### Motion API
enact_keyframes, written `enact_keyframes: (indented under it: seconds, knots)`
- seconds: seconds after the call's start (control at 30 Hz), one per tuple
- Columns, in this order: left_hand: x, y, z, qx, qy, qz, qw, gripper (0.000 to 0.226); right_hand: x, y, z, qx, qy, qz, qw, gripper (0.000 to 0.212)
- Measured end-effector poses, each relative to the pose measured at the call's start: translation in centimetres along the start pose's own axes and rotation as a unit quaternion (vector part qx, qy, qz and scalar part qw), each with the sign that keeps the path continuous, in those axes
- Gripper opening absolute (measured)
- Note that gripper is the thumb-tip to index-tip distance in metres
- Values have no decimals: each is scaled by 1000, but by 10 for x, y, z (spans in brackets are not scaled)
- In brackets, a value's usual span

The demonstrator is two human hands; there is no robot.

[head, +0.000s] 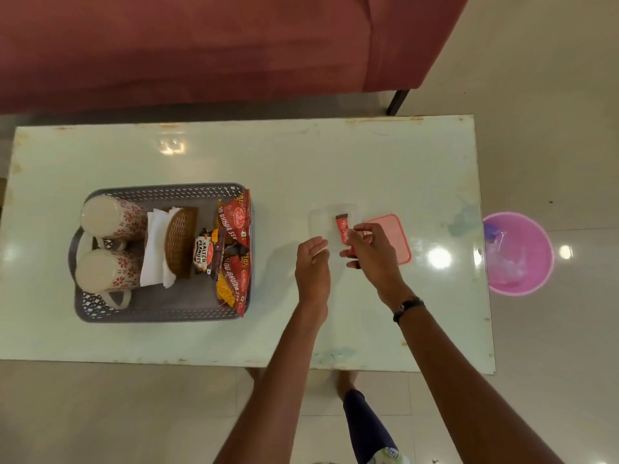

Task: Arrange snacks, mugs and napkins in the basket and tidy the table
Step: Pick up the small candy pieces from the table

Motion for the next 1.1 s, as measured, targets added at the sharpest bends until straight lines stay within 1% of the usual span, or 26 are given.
enact_keyframes:
  seconds: [0.17, 0.27, 0.33, 0.4, 0.47, 0.53, 0.57, 0.6, 0.63, 0.73, 0.87, 0.93, 1.03, 1.1]
  knots:
    - [1, -4, -2, 12, -3, 9, 1000, 25, -12, -17, 5, 118, 58, 63, 989, 32]
    - [4, -1, -6, 30, -10, 14, 999, 25, -9, -15, 14, 117, 87, 64, 987, 26]
    - [5, 2, -10, 44, -20, 15, 999, 22, -9, -9, 18, 91, 96, 37, 991, 24]
    - [6, 3, -14, 60, -42, 28, 997, 17, -11, -3, 12, 33, 62, 2, 998, 28]
    - [7, 3, -21, 75, -73, 51, 993, 15, -16, -2, 0, -19, 18, -13, 1000, 28]
    - [7, 4, -26, 82, -102, 69, 989, 20, -21, -10, -10, -55, -18, -4, 998, 29]
    - [6, 4, -29, 81, -112, 74, 988, 26, -24, -14, -13, -62, -30, 3, 998, 33]
    - [4, 6, -31, 76, -120, 73, 987, 30, -27, -16, -16, -63, -37, 6, 997, 37]
    - [1, 7, -32, 65, -121, 64, 988, 32, -31, -17, -17, -61, -36, 8, 997, 36]
    - [-9, 11, -31, 25, -90, 30, 995, 32, -36, -11, -12, -62, -8, -4, 998, 21]
    - [-15, 9, -32, 31, -79, 37, 996, 31, -35, -4, -10, -21, 7, 21, 1000, 24]
    - [-17, 9, -28, 37, -54, 31, 997, 27, -34, -4, -4, 5, 45, 40, 998, 26]
    - [-17, 10, -18, 23, 6, 15, 1000, 21, -29, -8, 11, 27, 123, 55, 991, 34]
    - [-16, 11, -11, 19, 26, 10, 999, 16, -25, -10, 15, 39, 140, 61, 988, 36]
Point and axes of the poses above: each hand's wrist, its own x-axis away from the middle knuckle, its own z-axis out of the back of the hand, y = z × x, the point moved 7 cm from there along -x, towards the middle knuckle, and after that the axes turned 14 degrees about x, right-handed, at the moved point
